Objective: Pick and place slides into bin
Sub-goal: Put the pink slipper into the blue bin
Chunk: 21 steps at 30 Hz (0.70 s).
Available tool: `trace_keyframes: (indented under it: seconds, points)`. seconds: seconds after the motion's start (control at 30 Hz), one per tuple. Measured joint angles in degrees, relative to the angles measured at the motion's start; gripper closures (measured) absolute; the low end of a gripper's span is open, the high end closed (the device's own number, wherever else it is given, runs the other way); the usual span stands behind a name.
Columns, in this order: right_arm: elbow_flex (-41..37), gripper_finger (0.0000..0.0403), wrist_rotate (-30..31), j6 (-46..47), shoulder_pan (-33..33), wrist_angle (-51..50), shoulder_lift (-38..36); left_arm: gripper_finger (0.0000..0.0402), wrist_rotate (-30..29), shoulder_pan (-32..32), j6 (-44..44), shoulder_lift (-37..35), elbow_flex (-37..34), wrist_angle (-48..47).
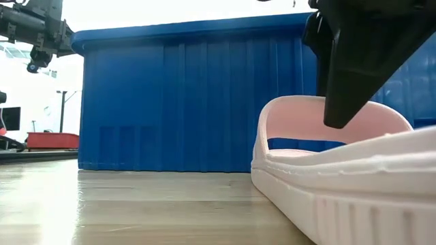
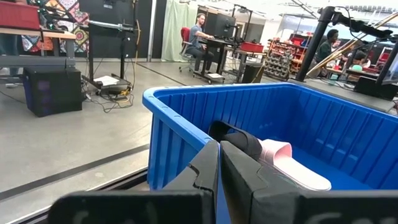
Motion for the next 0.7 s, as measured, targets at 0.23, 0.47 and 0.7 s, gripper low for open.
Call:
trace_keyframes:
  seconds: [0.23,0.47,0.7]
  points:
    - [0.0,0.0240,0.3,2.2,0.0,-2.3,0.0,0.0400,0.0,0.0,0.0,0.0,0.0,0.0]
    - [0.0,0.0336,0.2,7.4,-0.4,-2.9,0.0,0.0400,0.0,0.0,0.0,0.0,0.0,0.0]
    - [0.2,0.0389,0.2,4.6,-0.4,-3.3,-0.7,0.0400,-0.1,0.0,0.0,0.0,-0.2,0.0]
